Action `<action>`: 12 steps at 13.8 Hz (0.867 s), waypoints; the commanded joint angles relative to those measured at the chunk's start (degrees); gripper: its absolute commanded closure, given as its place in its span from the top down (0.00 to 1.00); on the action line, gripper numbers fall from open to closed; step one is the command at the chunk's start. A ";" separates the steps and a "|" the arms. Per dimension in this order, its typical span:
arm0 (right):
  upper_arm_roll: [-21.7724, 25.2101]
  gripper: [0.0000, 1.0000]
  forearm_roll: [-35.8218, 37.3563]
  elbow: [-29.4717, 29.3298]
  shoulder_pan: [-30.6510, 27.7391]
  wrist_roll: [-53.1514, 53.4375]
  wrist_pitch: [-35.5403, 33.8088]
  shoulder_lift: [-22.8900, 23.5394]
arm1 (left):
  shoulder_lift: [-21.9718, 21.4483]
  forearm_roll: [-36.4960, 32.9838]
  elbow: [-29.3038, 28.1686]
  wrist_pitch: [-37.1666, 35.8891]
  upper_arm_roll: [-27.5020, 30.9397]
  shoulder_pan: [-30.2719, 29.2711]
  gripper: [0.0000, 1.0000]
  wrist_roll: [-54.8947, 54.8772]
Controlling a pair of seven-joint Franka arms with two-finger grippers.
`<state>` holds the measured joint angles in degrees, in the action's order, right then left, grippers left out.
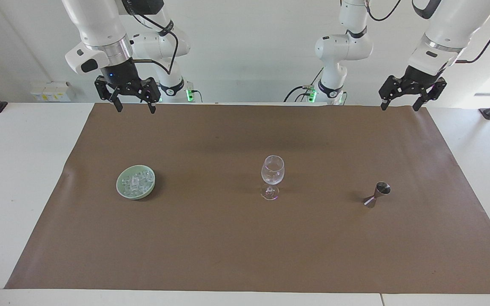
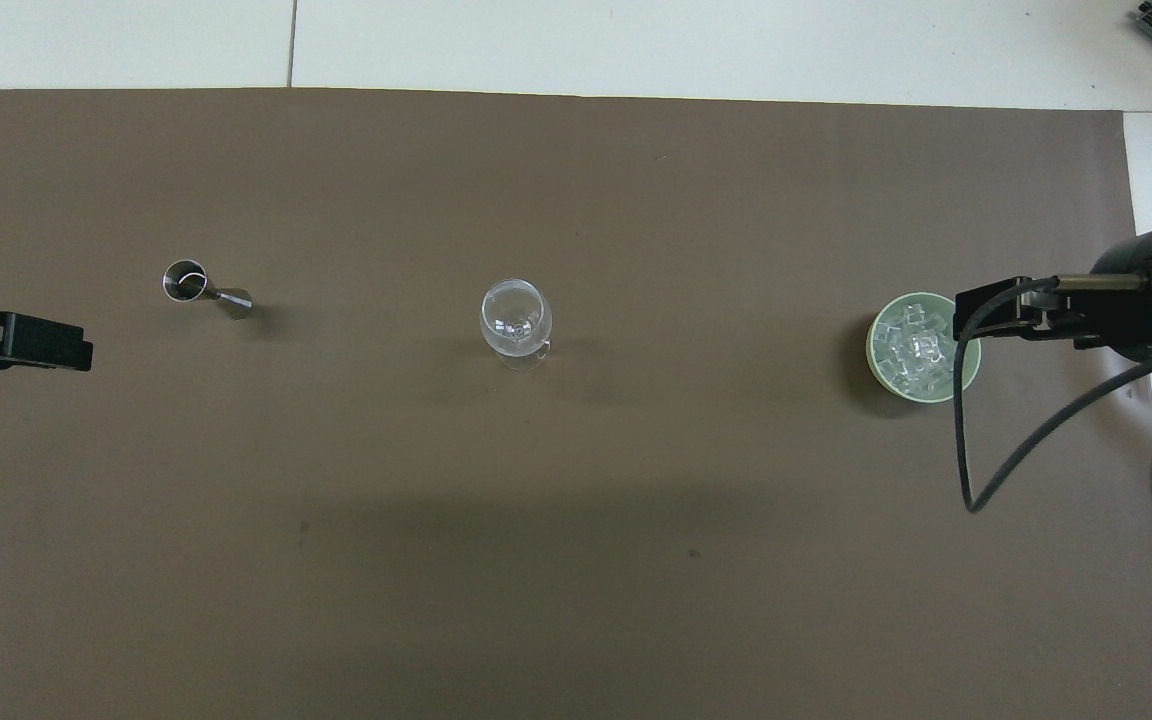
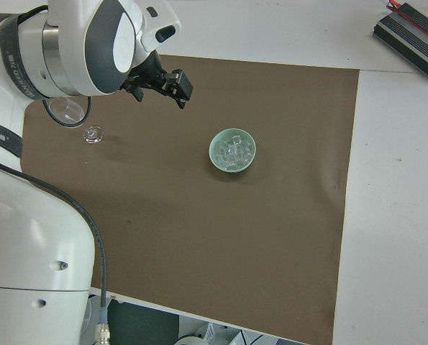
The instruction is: Pour wine and add ice with both arms
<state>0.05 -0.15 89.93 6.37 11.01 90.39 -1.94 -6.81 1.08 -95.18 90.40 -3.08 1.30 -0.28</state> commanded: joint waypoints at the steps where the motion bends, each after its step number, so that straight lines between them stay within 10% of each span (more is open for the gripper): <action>1: -0.05 1.00 -1.26 1.21 -0.66 -1.35 0.23 -1.04 | -1.63 -0.29 -2.11 1.45 0.45 0.72 1.00 -0.07; 12: -0.05 1.00 -1.26 1.21 -0.66 -1.35 0.23 -1.04 | -2.68 0.58 -4.91 2.67 0.71 -2.43 1.00 -0.16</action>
<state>0.05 -0.15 89.93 6.37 11.01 90.39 -1.94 -6.99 1.11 -95.99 90.51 -2.34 0.82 -0.17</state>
